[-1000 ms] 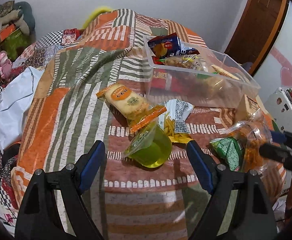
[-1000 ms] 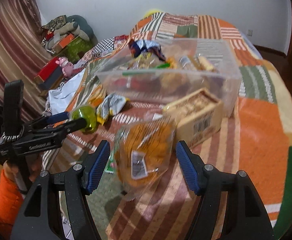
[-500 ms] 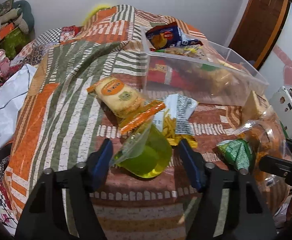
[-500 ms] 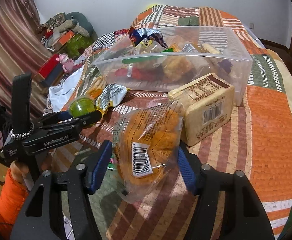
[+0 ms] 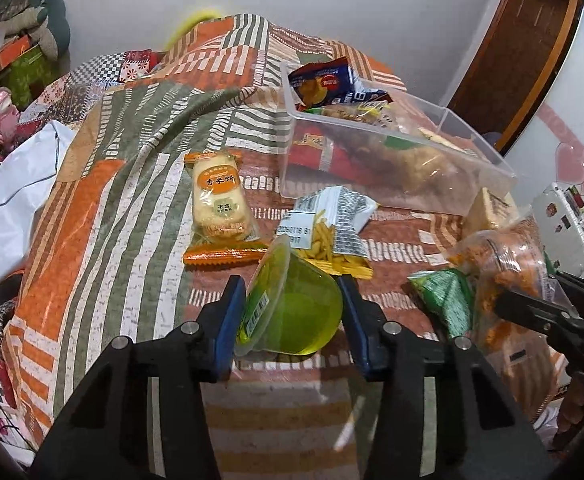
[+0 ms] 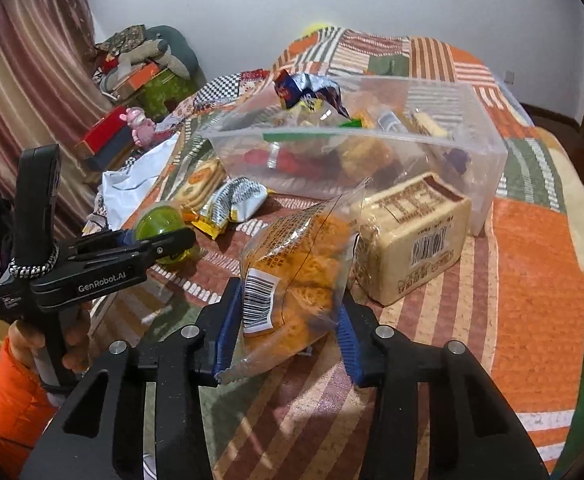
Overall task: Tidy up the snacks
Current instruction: 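Carry the jelly cup and chip bag over the box and release both inside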
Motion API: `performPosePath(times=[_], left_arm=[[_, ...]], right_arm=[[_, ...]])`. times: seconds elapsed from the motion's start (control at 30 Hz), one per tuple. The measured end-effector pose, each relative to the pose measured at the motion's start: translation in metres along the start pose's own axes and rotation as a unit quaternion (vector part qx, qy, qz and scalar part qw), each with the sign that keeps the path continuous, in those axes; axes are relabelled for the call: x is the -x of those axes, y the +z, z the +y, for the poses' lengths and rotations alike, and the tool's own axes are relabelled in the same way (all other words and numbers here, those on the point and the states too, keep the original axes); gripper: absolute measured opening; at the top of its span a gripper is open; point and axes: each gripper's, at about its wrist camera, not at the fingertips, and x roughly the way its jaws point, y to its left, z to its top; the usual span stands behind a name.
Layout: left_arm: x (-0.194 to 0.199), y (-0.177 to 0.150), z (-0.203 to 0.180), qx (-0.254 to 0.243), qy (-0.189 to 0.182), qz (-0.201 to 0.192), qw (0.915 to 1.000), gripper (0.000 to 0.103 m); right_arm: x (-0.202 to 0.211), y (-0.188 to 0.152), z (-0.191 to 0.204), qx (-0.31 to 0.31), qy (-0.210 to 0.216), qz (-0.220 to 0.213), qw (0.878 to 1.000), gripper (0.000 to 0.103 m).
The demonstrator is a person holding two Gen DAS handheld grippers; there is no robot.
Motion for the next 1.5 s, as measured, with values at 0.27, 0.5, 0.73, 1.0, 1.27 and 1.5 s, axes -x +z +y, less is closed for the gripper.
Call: performPosePath(times=[0.27, 0.5, 0.73, 1.0, 1.27, 1.5], left_arm=[[0.025, 0.004, -0.011, -0.008, -0.004, -0.025, 0.9996, 0.040], [0.043, 0.012, -0.021, -0.019, -0.002, -0.052, 0.9985, 0.040], [0.059, 0.027, -0.029, -0.022, -0.011, -0.079, 0.9966, 0.040], [0.067, 0.052, -0.035, -0.025, -0.017, -0.105, 0.9940, 0.040], [0.057, 0.082, -0.039, -0.023, -0.020, -0.121, 0.9922, 0.040], [0.034, 0.101, -0.043, -0.028, -0.022, -0.114, 0.9928, 0.040]], right_arm=[[0.016, 0.009, -0.003, -0.005, 0.005, -0.032, 0.999, 0.040], [0.031, 0.024, -0.007, -0.008, 0.003, -0.059, 0.998, 0.040], [0.043, 0.041, -0.016, -0.010, -0.009, -0.086, 0.996, 0.040], [0.055, 0.063, -0.028, -0.004, -0.027, -0.122, 0.992, 0.040], [0.053, 0.083, -0.043, -0.004, -0.038, -0.141, 0.989, 0.040], [0.042, 0.100, -0.055, -0.004, -0.046, -0.144, 0.989, 0.040]])
